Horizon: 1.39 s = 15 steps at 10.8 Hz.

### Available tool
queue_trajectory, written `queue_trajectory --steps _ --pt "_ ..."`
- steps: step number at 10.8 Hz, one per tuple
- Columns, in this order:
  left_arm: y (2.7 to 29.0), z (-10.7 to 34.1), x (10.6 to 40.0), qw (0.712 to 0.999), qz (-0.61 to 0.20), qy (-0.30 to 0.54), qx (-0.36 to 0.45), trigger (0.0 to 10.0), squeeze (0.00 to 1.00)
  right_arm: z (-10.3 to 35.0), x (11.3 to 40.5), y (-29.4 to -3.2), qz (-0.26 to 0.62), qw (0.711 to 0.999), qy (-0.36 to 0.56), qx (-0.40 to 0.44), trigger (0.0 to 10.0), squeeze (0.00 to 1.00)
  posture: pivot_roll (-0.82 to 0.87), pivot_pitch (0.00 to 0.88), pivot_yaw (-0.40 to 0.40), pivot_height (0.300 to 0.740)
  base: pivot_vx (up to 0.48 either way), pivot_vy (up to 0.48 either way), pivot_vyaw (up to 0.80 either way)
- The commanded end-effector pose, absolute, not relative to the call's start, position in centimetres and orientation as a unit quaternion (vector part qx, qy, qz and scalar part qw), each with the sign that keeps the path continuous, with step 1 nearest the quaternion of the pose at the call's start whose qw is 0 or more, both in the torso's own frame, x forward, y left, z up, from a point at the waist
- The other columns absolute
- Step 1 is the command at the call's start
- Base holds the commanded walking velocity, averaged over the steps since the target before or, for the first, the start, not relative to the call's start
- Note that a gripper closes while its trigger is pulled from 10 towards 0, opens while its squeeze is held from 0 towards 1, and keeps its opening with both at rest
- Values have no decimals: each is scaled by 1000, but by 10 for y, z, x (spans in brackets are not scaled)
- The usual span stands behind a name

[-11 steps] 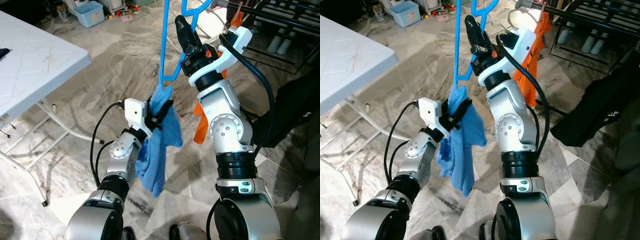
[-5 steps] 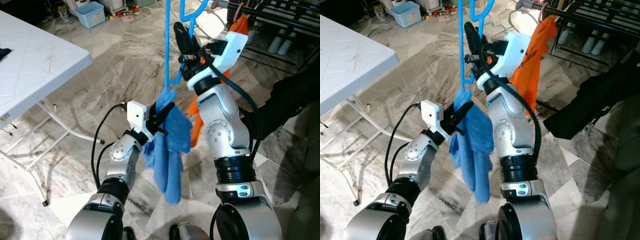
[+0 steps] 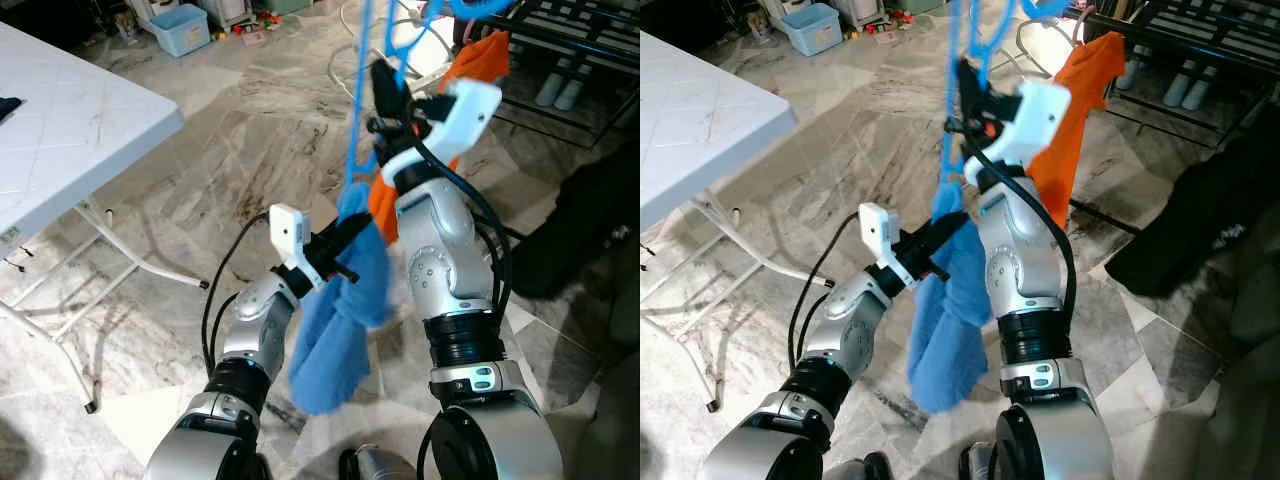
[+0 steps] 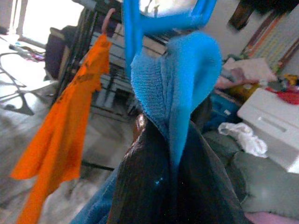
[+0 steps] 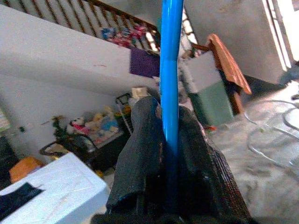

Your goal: Hang hanger

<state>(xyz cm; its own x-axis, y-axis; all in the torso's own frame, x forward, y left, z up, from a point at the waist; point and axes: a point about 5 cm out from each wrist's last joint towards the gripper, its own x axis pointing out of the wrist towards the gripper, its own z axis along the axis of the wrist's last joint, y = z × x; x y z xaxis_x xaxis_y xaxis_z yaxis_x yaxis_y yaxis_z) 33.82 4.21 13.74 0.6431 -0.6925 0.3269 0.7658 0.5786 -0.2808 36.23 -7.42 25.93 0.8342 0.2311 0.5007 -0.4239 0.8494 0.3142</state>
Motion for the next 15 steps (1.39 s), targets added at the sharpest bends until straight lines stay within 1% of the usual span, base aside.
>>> queue_trajectory --steps 1,2,4,6,7,9,10,11,12,14,15 --pt "35 145 337 874 -425 -103 -214 0 0 261 362 -70 176 932 -234 213 10000 0 -307 176 35 740 0 0 0" --pt "35 151 339 871 -426 -106 -223 0 0 252 362 -68 173 936 -225 208 10000 0 -305 176 35 740 0 0 0" --pt "41 157 344 874 -410 -110 -238 0 0 240 362 -68 166 943 -214 195 10000 0 -306 175 36 740 0 0 0" --pt "41 168 344 857 -427 -113 -265 0 0 221 367 -70 154 957 -200 143 10000 0 -300 177 36 740 0 0 0" --pt "37 168 342 849 -446 -108 -263 0 0 213 370 -69 147 962 -188 132 10000 0 -295 177 36 740 0 0 0" --pt "28 165 331 826 -488 -94 -268 0 0 204 375 -71 112 974 -176 91 10000 0 -289 179 38 740 0 0 0" --pt "23 166 324 810 -511 -86 -277 0 0 193 378 -78 76 983 -162 49 10000 0 -284 178 38 740 0 0 0" --pt "22 166 321 800 -524 -80 -281 0 0 189 379 -84 54 986 -156 35 10000 0 -281 178 37 740 0 0 0" --pt "25 166 321 802 -518 -78 -286 0 0 180 379 -88 50 988 -147 13 10000 0 -280 176 36 740 0 0 0" --pt "45 159 328 827 -481 -67 -282 0 0 158 374 -106 33 991 -127 -22 10000 0 -278 176 34 740 0 0 0" --pt "66 134 332 867 -429 -31 -252 0 0 146 368 -122 14 993 -116 -30 10000 0 -275 176 38 740 0 0 0"
